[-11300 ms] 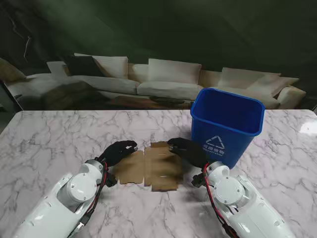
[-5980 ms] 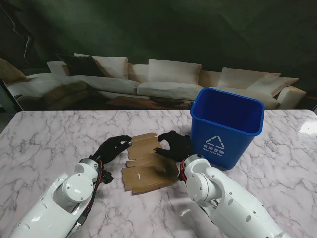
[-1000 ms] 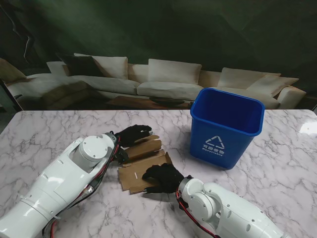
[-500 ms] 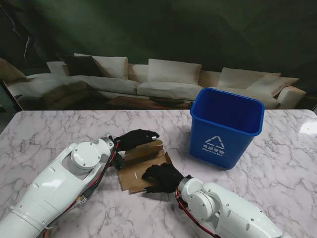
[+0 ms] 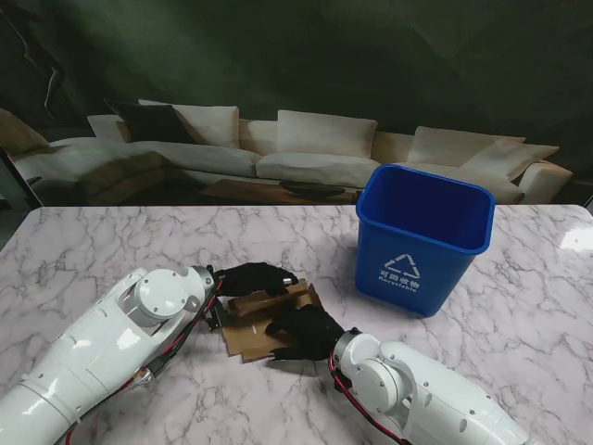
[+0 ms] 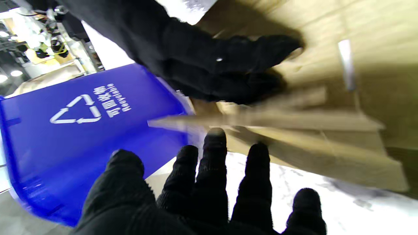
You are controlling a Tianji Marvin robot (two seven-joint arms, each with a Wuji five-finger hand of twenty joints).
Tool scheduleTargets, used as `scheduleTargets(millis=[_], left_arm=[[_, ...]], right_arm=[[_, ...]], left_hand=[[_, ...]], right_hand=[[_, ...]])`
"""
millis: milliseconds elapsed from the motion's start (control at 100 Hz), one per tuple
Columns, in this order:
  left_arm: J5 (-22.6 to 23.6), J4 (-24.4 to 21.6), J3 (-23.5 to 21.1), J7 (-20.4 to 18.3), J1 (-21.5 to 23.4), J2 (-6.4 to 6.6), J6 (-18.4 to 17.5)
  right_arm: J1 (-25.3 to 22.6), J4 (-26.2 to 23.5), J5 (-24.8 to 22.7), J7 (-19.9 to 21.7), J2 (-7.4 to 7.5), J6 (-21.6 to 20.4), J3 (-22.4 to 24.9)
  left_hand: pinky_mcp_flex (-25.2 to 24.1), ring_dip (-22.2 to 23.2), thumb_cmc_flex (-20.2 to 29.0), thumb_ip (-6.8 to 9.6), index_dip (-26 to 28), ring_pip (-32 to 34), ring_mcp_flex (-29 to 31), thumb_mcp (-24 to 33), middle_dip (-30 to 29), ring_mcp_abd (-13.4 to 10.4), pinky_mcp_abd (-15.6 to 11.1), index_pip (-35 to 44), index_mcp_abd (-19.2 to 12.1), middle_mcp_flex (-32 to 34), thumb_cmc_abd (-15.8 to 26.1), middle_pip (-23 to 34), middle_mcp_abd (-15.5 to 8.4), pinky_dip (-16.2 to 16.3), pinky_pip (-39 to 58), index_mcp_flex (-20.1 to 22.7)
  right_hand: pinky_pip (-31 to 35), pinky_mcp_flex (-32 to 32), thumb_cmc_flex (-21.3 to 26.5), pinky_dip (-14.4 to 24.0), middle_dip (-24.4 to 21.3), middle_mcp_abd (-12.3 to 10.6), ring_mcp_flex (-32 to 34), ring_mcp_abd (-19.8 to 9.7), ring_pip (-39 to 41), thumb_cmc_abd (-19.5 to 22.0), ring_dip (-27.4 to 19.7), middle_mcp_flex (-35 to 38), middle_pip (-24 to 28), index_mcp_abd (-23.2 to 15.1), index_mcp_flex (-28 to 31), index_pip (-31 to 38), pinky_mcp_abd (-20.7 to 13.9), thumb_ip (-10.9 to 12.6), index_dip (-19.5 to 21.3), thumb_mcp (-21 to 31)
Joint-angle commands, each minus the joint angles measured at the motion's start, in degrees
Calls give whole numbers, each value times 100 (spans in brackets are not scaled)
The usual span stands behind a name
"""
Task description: Fold the flattened cardboard along its creases and drop it into the bin
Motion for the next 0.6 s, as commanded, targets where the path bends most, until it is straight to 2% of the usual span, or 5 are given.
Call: scheduleTargets(millis=[0,120,330,550,590], left_arm=[[50,132,81,-133,-94,-22,108],[209,283,301,-157,-259,-23,192],[450,433,588,-216,-476,-4,294],[561,592,839,-261,-656,-7,354],[572,610,875,-278,-683,-6,375]], right_arm=[[-180,277,11,120,58,42,-19],[-270,193,9,118,73,-77,101],[-624,-236,-85,148,135,-452,598],[-1100,-851,-22,439,221,-806,1217],[-1195,-940,-9,413,220,-897,1329]], left_hand=[[-196,-120,-179,-142,-8,-203,-224,-78,-104,-53,-219,29,-305,-190,345,-43,-229,-84,-290,25],[-258,-174,-70,-149,-29,-273,-341,-73,-160,-116,-308,-4,-285,-310,493,-79,-274,-61,-384,-30],[-232,-212,17,-155,-51,-291,-391,-104,-206,-140,-353,-14,-279,-353,548,-66,-293,-40,-467,-35],[-217,-218,36,-152,-65,-276,-385,-108,-227,-140,-355,-10,-267,-334,549,-48,-309,4,-490,-12],[-217,-218,35,-153,-70,-271,-378,-111,-232,-137,-355,-15,-255,-339,547,-49,-306,12,-494,-20]], right_hand=[[768,549,138,227,28,536,160,375,136,159,46,164,163,249,98,174,702,138,18,-202],[880,629,138,288,35,537,174,383,138,158,49,171,176,232,118,172,745,140,7,-203],[1227,771,143,493,61,496,352,403,169,127,75,318,241,198,177,221,1123,150,20,-184],[1524,955,154,684,137,646,661,690,438,70,278,741,402,150,447,334,1413,153,82,-143],[1729,1126,153,808,188,655,939,820,696,45,441,949,501,127,583,385,1543,154,113,-118]])
